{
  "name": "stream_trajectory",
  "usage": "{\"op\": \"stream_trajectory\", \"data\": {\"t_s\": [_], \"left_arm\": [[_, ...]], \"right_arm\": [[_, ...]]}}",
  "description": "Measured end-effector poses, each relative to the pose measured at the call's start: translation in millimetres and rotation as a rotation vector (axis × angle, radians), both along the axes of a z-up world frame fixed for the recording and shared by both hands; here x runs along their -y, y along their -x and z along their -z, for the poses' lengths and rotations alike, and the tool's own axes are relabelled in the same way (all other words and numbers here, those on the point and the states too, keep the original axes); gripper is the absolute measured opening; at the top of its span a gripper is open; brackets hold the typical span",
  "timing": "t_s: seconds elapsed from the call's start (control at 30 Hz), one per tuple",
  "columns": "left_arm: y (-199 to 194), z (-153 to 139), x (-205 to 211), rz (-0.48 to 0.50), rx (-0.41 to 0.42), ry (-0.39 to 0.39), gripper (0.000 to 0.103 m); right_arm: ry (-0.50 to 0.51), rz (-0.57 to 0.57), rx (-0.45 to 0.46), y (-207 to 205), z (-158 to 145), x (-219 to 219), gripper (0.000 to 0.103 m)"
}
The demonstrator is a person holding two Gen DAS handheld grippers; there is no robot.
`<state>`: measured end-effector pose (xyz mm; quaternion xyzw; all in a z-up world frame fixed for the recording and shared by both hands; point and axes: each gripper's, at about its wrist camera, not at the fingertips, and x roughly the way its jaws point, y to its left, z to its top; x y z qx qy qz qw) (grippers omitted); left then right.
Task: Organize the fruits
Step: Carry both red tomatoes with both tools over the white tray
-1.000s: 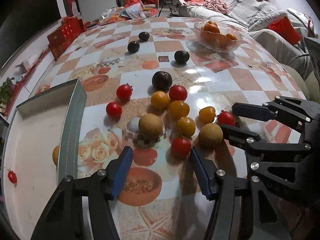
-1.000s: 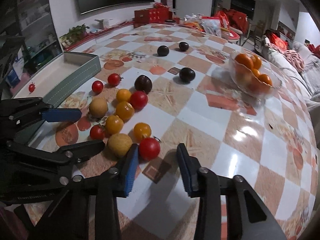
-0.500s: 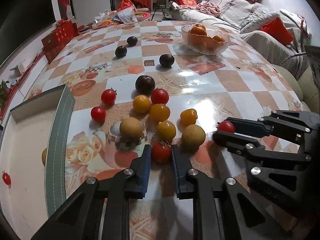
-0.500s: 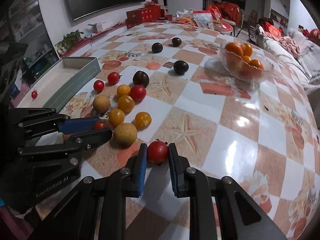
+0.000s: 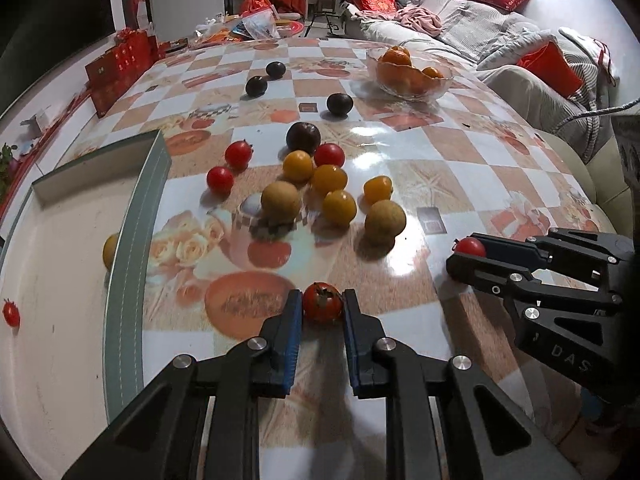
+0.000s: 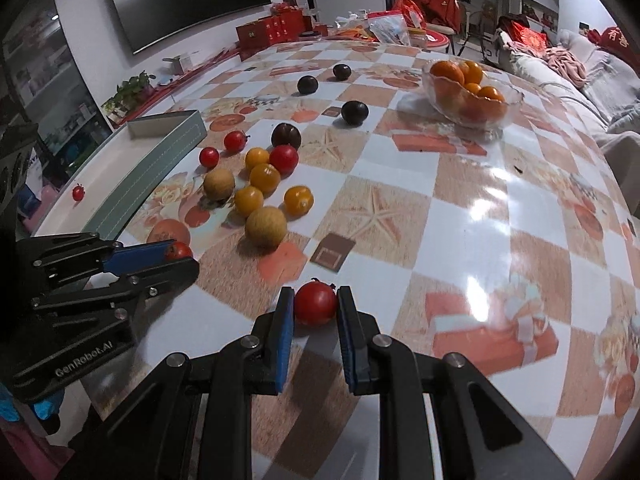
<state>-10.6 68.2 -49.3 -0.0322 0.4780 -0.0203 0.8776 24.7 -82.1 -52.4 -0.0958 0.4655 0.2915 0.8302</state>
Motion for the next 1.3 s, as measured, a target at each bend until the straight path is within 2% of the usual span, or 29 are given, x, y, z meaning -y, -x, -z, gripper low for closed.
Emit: {"op": "stream_trajectory", "data": {"t_s": [0.23,0.47,0.63,0.77,0.87,1.03,1.3], "left_arm": [[14,-4,-5,0.002,-0.003,0.033,0.021],[36,-42,-13,0.025,0.086,0.059,0.021],[51,-70,-43,0.001,0.138,0.04,0.021],[60,-80,-81,-0.06,0.156,-0.001,0.021],[66,-78,-120,-0.143,0.153,-0.058,0.021],[74,-63,-170,-0.254,0.115,-0.097,0.021],[82,-28,-201,-0.308,0.025,-0.096,0.021]], "right_arm": [[-0.017,0.033,-0.017,12,-4,5,0.023],[-0.05,0.017,0.003,22,-32,-8,0.023],[-0.088,-0.026,-0.003,24,-52,-38,0.023],[-0.107,-0.082,-0.009,24,-62,-76,0.023],[-0.112,-0.131,-0.014,26,-65,-108,0.023],[-0.119,-0.209,-0.045,32,-59,-163,0.023],[-0.065,-0.291,-0.084,42,-35,-227,0.023]]}}
